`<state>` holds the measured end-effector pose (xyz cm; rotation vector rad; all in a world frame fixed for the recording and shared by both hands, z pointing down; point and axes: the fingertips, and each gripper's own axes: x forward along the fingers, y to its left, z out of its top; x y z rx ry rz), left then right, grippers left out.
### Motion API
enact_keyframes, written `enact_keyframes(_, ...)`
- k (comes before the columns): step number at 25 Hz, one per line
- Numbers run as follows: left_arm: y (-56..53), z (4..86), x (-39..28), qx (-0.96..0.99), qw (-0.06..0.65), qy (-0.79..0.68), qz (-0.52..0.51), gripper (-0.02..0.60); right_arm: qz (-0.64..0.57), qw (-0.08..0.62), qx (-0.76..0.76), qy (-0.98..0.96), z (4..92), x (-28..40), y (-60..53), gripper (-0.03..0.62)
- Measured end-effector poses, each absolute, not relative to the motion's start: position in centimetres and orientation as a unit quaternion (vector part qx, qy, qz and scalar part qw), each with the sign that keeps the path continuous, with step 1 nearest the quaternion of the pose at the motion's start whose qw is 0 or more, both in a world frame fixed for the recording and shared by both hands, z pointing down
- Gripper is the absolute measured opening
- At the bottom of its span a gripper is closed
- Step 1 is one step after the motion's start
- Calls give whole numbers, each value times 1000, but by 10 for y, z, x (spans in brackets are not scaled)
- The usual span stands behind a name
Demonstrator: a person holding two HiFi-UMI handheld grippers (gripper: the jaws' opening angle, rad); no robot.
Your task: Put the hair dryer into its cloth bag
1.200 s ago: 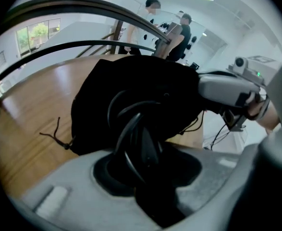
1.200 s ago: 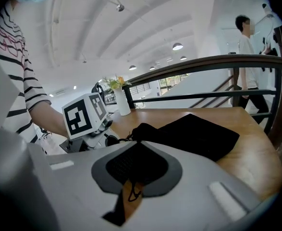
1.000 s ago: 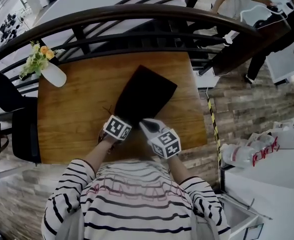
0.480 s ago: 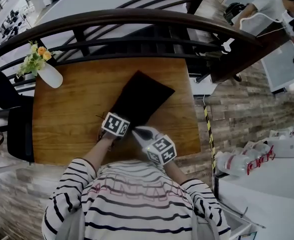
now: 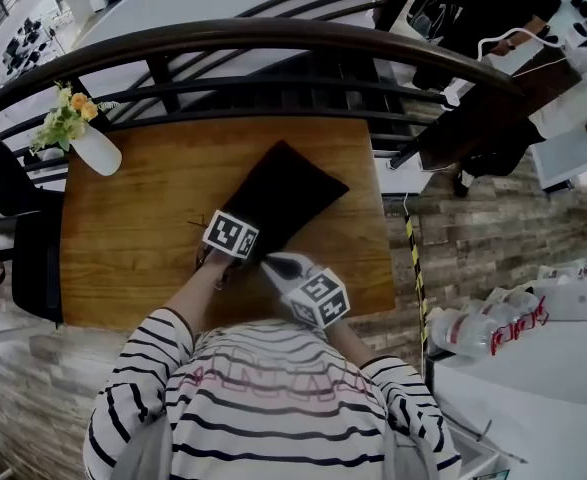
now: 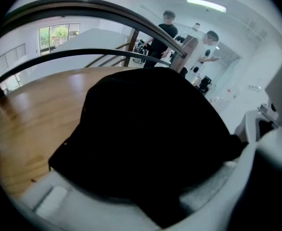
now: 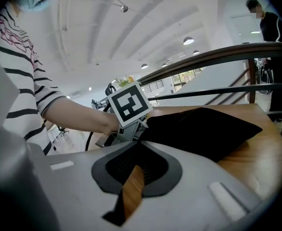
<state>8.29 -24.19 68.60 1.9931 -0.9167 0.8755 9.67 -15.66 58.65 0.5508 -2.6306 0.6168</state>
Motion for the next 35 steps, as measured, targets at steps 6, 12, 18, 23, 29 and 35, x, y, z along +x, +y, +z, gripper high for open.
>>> enact_keyframes(6,-254,694,93,772,381,-362,357,158,223,197,205,-932,594,107,-165,14)
enact_keyframes(12,-264,696,92,765,363,-389,362,192,234,191,225,-926,597,117,-178,15)
enact_keyframes(18,-261,677,82,779,317,-407,357,254,235,184,235,-925,595,116,-180,15)
enact_keyframes(23,-249,664,63,790,298,-425,326,287,222,193,250,-922,595,108,-177,15)
enact_keyframes(29,-231,646,36,796,280,-436,313,302,208,205,292,-911,598,98,-171,15)
enact_keyframes(35,-211,634,-1,799,272,-441,306,302,201,228,344,-889,602,85,-162,17)
